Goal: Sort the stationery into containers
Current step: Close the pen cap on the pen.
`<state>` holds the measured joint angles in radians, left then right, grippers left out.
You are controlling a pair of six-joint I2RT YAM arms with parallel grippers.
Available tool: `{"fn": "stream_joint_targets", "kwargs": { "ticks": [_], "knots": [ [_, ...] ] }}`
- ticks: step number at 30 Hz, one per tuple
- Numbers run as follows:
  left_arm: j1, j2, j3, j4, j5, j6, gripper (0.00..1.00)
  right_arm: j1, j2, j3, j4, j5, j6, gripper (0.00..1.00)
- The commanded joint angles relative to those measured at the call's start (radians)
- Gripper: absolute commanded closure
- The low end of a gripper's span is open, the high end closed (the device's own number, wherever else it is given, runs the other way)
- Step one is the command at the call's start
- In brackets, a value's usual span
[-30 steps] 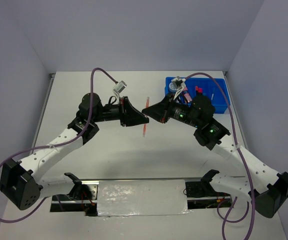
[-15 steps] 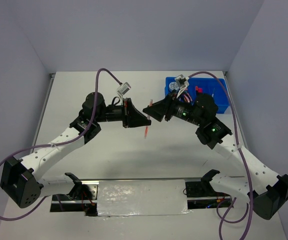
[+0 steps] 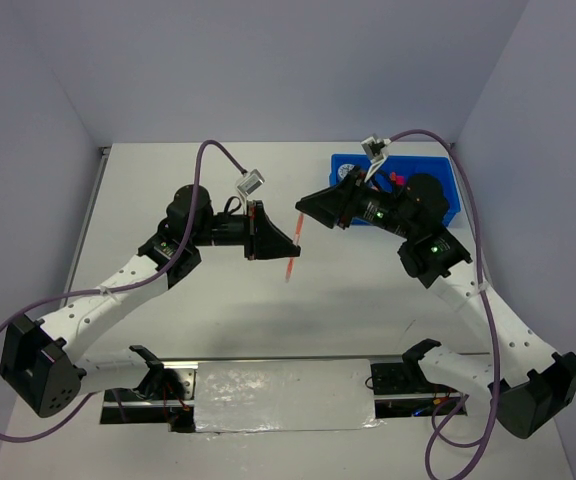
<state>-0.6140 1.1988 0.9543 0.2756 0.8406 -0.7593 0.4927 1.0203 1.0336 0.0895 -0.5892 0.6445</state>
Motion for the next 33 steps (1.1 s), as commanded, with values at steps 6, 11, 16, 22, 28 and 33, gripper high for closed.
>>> {"fn": "stream_joint_targets", "kwargs": {
  "ticks": [6,11,16,22,28,33],
  "knots": [
    [-0.004,-0.016,0.041,0.016,0.023,0.037,1.0,-0.003,0.003,0.014,0.036,-0.052,0.009,0.74],
    [-0.004,-0.01,0.046,0.034,0.028,0.028,1.0,-0.003,0.004,-0.004,0.036,-0.054,0.012,0.72],
    [-0.004,-0.002,0.052,0.043,0.029,0.023,1.0,-0.003,0.001,-0.009,0.027,-0.055,0.006,0.62],
    [-0.004,-0.001,0.051,0.047,0.028,0.02,1.0,-0.003,0.001,-0.006,0.022,-0.052,0.003,0.75],
    [-0.004,0.004,0.066,0.048,0.014,0.015,1.0,-0.003,0.009,-0.035,0.07,-0.078,0.035,1.0],
    [-0.003,0.064,0.165,0.037,0.025,0.029,1.0,0.013,0.018,-0.098,0.101,-0.101,0.038,1.0]
  ]
}}
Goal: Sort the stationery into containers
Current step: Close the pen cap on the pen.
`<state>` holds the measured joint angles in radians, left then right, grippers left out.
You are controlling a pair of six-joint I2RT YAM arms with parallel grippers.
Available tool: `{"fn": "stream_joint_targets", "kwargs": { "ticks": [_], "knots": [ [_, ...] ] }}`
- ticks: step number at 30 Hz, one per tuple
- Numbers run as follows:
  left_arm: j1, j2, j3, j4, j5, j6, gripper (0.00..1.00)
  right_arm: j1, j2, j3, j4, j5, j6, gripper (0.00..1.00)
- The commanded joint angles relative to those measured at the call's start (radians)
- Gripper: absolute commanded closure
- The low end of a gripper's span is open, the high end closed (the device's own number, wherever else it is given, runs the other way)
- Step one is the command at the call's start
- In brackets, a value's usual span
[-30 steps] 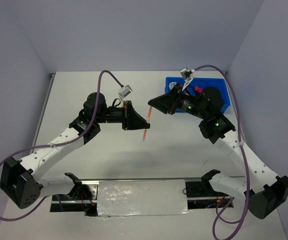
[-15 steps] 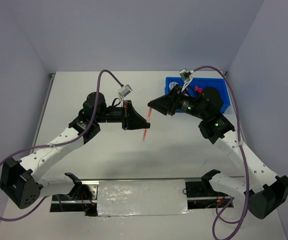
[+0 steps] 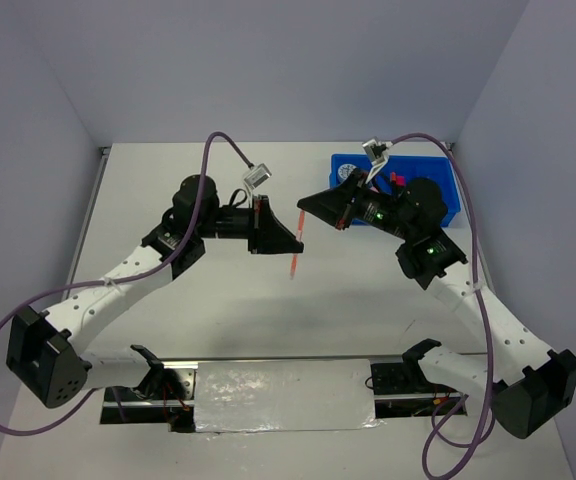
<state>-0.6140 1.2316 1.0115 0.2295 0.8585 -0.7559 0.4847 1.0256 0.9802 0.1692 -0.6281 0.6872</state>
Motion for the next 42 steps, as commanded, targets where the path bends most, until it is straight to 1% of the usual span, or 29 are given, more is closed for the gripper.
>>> {"fn": "stream_joint_targets", "kwargs": {
  "ticks": [1,4,5,7,11,13,15,19,25,31,37,39,41,42],
  "knots": [
    [-0.001,0.043,0.161,0.068,0.01,0.05,1.0,0.032,0.014,-0.058,0.003,-0.062,-0.023,1.0],
    [0.013,0.084,0.246,0.015,0.027,0.085,1.0,0.09,0.007,-0.07,-0.059,-0.026,-0.093,1.0],
    [0.028,0.098,0.26,0.017,0.046,0.093,1.0,0.101,-0.001,-0.093,-0.078,-0.013,-0.1,1.0],
    [0.051,0.106,0.291,0.005,0.063,0.107,1.0,0.117,-0.015,-0.153,-0.063,-0.025,-0.091,1.0],
    [0.109,0.103,0.308,0.01,0.103,0.113,1.0,0.137,-0.055,-0.225,-0.091,0.004,-0.109,1.0],
    [0.12,0.101,0.312,0.02,0.115,0.11,1.0,0.158,-0.061,-0.241,-0.105,0.008,-0.114,1.0],
    [0.129,0.106,0.321,0.027,0.123,0.106,1.0,0.186,-0.056,-0.244,-0.125,0.033,-0.126,1.0],
    [0.131,0.117,0.332,0.093,0.139,0.061,1.0,0.259,-0.013,-0.265,-0.1,0.041,-0.115,1.0],
    [0.184,0.103,0.349,0.12,0.149,0.044,1.0,0.293,0.027,-0.299,-0.068,0.056,-0.097,1.0],
    [0.238,0.103,0.346,0.183,0.2,0.0,1.0,0.336,0.071,-0.295,-0.091,0.054,-0.106,1.0],
    [0.26,0.118,0.372,0.229,0.228,-0.032,1.0,0.39,0.119,-0.285,-0.1,0.056,-0.11,1.0],
    [0.266,0.123,0.381,0.229,0.231,-0.031,1.0,0.393,0.122,-0.29,-0.089,0.053,-0.101,1.0],
    [0.263,0.123,0.384,0.177,0.228,-0.004,1.0,0.391,0.113,-0.285,-0.086,0.057,-0.095,1.0],
    [0.258,0.117,0.375,0.157,0.232,0.024,1.0,0.388,0.097,-0.258,-0.103,0.064,-0.095,1.0]
  ]
}}
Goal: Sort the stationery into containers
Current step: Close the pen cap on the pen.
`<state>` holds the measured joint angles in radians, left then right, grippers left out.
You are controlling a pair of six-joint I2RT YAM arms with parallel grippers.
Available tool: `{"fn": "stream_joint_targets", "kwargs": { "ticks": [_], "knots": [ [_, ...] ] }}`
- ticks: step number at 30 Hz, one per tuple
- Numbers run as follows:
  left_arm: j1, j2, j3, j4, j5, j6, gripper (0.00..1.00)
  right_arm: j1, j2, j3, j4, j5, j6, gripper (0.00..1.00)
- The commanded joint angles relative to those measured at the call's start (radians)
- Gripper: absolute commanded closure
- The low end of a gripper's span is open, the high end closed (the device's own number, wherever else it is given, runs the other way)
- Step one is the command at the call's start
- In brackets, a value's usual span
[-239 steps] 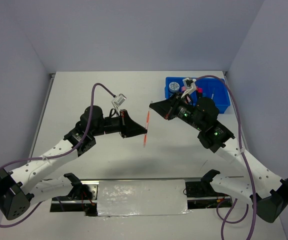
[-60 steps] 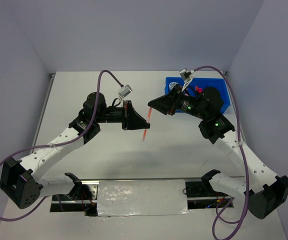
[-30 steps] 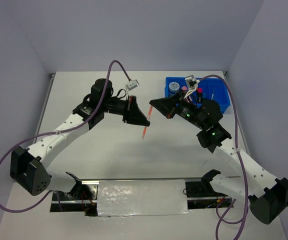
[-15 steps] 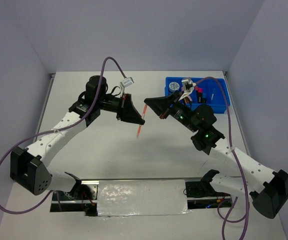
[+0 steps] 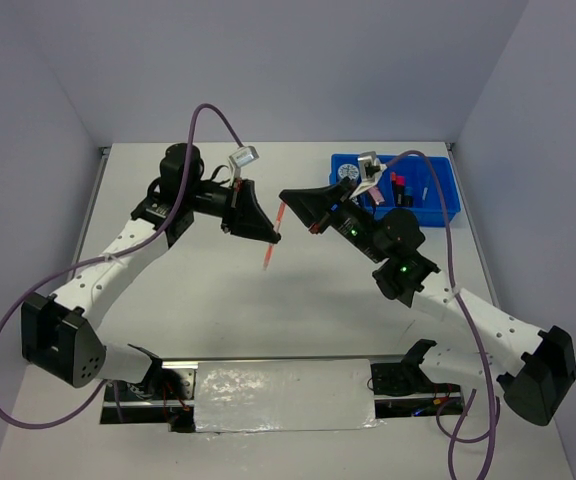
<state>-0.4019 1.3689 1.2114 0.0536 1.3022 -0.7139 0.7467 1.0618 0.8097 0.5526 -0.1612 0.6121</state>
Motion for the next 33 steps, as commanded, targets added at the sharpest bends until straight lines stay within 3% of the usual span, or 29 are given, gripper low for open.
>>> {"fn": "stream_joint_targets", "kwargs": {
  "ticks": [1,3,7,11,15,25,33],
  "knots": [
    [0.034,-0.028,0.159,0.304,-0.212,-0.007,1.0,0.12,0.053,-0.066,-0.5,-0.397,-0.023,1.0],
    [0.012,-0.068,0.055,0.267,-0.225,0.034,1.0,0.093,0.041,0.042,-0.566,-0.374,-0.04,0.99],
    [-0.044,-0.131,-0.076,0.215,-0.265,0.093,1.0,0.039,0.047,0.242,-0.671,-0.327,-0.06,0.84],
    [-0.104,-0.174,-0.174,0.161,-0.317,0.131,1.0,-0.03,0.073,0.406,-0.712,-0.296,-0.077,0.61],
    [-0.127,-0.221,-0.263,0.222,-0.353,0.09,1.0,-0.121,0.089,0.454,-0.674,-0.323,-0.057,0.46],
    [-0.132,-0.252,-0.253,0.186,-0.394,0.097,1.0,-0.144,0.066,0.405,-0.562,-0.411,-0.002,0.42],
    [-0.132,-0.246,-0.24,0.221,-0.368,0.076,1.0,-0.129,0.047,0.353,-0.617,-0.396,-0.055,0.44]
  ]
}}
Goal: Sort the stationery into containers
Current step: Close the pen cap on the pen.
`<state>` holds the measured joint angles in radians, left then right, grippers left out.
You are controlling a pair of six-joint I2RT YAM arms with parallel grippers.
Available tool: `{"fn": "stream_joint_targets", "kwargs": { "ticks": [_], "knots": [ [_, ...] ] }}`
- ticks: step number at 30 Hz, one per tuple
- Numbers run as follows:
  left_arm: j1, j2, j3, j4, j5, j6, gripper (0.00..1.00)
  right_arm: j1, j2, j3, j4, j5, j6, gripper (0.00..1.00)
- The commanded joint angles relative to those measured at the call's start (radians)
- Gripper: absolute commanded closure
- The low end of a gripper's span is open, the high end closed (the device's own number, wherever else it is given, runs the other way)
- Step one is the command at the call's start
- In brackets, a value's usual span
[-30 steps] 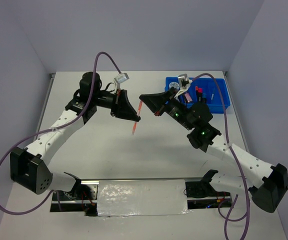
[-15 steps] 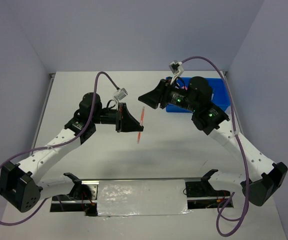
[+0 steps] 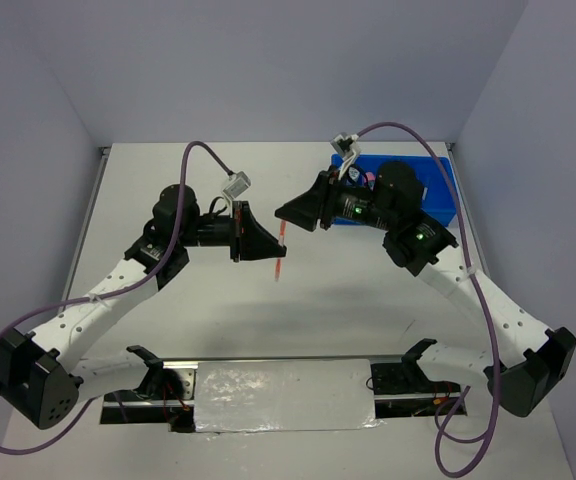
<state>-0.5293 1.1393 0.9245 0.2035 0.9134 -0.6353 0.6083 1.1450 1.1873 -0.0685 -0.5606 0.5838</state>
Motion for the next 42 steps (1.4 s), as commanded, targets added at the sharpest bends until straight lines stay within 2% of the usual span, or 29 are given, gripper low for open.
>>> {"fn": "stream_joint_targets", "kwargs": {
  "ticks": [1,7,10,12,16,21,27,28,30,31,38,40,41,42],
  "knots": [
    [-0.005,-0.015,0.048,0.077,0.022,-0.009,1.0,0.011,-0.048,-0.043,0.004,0.011,-0.027,0.44],
    [-0.005,-0.001,0.06,0.079,0.024,-0.01,1.0,0.018,-0.057,-0.06,0.013,-0.012,-0.027,0.61],
    [-0.005,0.01,0.062,0.103,0.031,-0.026,1.0,0.024,-0.057,-0.069,0.022,-0.015,-0.025,0.87],
    [-0.005,0.013,0.063,0.114,0.035,-0.032,1.0,0.022,-0.053,-0.077,0.027,-0.016,-0.021,0.89],
    [-0.005,0.01,0.071,0.103,0.028,-0.024,1.0,0.033,-0.05,-0.095,0.041,-0.016,-0.022,1.0],
    [0.0,0.017,0.131,0.05,-0.014,0.013,1.0,0.09,-0.037,-0.158,0.039,-0.01,-0.05,1.0],
    [0.058,0.059,0.235,0.034,-0.022,0.026,1.0,0.182,-0.047,-0.285,0.064,-0.005,-0.024,0.99],
    [0.057,0.082,0.256,0.019,-0.019,0.045,1.0,0.189,-0.048,-0.29,0.097,-0.008,-0.012,0.86],
    [0.039,0.1,0.295,-0.052,0.001,0.085,1.0,0.191,-0.062,-0.282,0.108,0.001,0.011,0.71],
    [0.034,0.1,0.293,-0.058,0.004,0.088,1.0,0.189,-0.065,-0.267,0.102,0.008,0.007,0.69],
    [-0.017,0.077,0.165,0.046,0.019,0.026,1.0,0.176,-0.01,-0.12,0.055,0.06,-0.049,0.68],
    [-0.023,0.066,0.143,0.066,0.016,0.014,1.0,0.17,-0.005,-0.117,0.064,0.073,-0.039,0.76],
    [-0.023,0.063,0.143,0.053,0.013,0.017,1.0,0.168,0.001,-0.112,0.081,0.071,-0.035,0.87],
    [-0.023,0.059,0.145,0.039,0.005,0.023,1.0,0.165,0.007,-0.109,0.097,0.067,-0.033,0.92]
  ]
}}
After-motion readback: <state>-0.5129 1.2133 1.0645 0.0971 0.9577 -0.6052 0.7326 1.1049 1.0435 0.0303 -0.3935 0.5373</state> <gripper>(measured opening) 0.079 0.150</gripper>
